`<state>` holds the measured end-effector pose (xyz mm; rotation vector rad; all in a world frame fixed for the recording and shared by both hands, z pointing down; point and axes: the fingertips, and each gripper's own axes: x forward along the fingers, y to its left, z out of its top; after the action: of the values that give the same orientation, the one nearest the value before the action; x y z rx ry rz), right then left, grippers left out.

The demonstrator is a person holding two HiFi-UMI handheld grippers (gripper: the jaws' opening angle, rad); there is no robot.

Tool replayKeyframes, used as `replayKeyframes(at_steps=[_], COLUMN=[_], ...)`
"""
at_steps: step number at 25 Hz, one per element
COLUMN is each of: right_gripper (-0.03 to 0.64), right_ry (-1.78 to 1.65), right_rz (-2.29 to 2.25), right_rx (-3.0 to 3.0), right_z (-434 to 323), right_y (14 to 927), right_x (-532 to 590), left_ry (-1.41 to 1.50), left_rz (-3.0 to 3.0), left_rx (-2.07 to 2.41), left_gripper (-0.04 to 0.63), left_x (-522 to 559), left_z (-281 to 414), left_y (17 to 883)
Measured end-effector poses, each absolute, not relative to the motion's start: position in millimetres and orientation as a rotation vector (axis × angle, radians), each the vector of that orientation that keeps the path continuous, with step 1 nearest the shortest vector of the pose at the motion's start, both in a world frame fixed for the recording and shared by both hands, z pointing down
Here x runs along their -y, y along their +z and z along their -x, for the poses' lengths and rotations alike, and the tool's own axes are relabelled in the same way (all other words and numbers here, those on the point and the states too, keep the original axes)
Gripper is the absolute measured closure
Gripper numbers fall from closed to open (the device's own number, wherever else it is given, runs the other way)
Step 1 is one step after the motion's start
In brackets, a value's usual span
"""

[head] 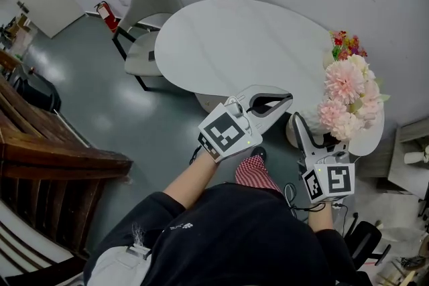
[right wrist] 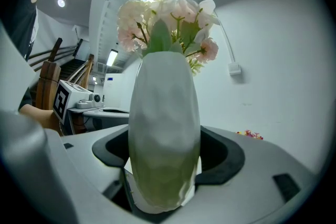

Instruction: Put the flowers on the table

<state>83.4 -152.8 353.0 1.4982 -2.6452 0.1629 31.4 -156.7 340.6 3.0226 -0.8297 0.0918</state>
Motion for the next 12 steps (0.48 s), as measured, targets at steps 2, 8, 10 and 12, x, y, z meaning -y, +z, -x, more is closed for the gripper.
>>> replayKeyframes(at_steps=[2,8,10,12], right_gripper=[0.245,0.245,0.245,0.245], right_ry=[0.155,0.113,0.105,0.097], right_rz=[-1.488,-1.448,-1.434,-1.418], right_rx=[2.653,2.692,2.706,2.718], right_z=[-82.9,-82.2,-81.4,-81.2], right_y=[353.6,353.0,352.9,353.4], right_x=[154.9,155.8,156.5,157.0], left_ry=[0.092,0.099,0.101,0.104], left_rz=[-3.022,-3.025,-3.029,-3.032], left_rx=[0.842,0.882,0.897,0.915], left_gripper=[0.598,0.598,0.598,0.598], left_x=[157.5,155.8,155.5,155.7], left_z=[-30.2,-30.9,-31.0,-31.4], left_y=[341.1,343.8,343.3,343.0])
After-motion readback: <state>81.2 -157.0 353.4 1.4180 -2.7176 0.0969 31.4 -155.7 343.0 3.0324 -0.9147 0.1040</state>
